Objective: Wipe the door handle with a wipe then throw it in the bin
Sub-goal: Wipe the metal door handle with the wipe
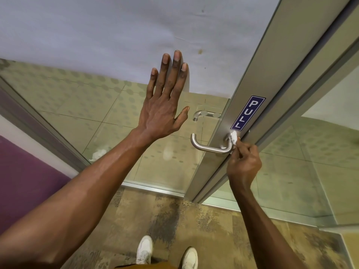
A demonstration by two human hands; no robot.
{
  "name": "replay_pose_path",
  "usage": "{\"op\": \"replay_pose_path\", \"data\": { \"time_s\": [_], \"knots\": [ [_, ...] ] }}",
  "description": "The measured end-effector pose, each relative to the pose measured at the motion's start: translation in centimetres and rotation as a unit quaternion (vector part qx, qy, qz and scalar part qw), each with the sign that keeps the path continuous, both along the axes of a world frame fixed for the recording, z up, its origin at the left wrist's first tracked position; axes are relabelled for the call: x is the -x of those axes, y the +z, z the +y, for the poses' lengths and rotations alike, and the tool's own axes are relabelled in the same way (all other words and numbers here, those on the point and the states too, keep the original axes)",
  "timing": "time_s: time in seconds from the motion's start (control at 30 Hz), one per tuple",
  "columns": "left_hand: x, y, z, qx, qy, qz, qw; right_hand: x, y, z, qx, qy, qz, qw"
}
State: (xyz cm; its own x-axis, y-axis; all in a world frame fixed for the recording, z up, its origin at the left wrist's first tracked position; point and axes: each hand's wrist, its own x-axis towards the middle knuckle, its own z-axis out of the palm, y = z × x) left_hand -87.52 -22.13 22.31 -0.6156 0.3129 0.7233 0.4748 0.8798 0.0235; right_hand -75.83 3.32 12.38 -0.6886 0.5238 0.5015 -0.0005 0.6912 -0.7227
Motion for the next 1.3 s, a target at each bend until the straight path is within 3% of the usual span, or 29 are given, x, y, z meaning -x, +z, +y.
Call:
{"op": "replay_pose_path", "data": {
  "time_s": [0.1, 0.17, 0.23, 0.47, 0.7, 1.03, 1.23, 1.3],
  "knots": [
    [0.0, 0.0, 0.2, -0.002, 0.0, 0.0, 1.0, 0.5, -0.2, -1.0, 0.21, -0.027, -0.019, 0.977],
    [-0.1, -0.1, 0.3, -0.002, 0.001, -0.004, 1.0, 0.8, 0.3, -1.5, 0.41, -0.01, 0.001, 0.912],
    [-0.1, 0.0, 0.2, 0.0, 0.001, -0.006, 1.0, 1.0, 1.0, -1.6, 0.549, -0.003, 0.005, 0.835],
    [-0.2, 0.0, 0.2, 0.002, 0.003, -0.011, 1.0, 1.4, 2.2, -2.8, 0.724, -0.024, -0.016, 0.69],
    [0.0, 0.0, -0.2, 0.016, 0.004, -0.005, 1.0, 1.3, 0.8, -3.8, 0.828, 0.071, 0.044, 0.554],
    [0.0, 0.0, -0.2, 0.023, 0.006, -0.003, 1.0, 1.2, -0.9, -4.0, 0.825, 0.107, 0.043, 0.554],
    [-0.1, -0.1, -0.1, 0.018, -0.003, 0.0, 1.0, -0.1, -2.6, -3.3, 0.77, 0.042, -0.07, 0.633],
    [-0.1, 0.0, -0.1, 0.018, -0.004, 0.0, 1.0, -1.2, -2.7, -2.9, 0.715, -0.017, -0.055, 0.697]
  ]
}}
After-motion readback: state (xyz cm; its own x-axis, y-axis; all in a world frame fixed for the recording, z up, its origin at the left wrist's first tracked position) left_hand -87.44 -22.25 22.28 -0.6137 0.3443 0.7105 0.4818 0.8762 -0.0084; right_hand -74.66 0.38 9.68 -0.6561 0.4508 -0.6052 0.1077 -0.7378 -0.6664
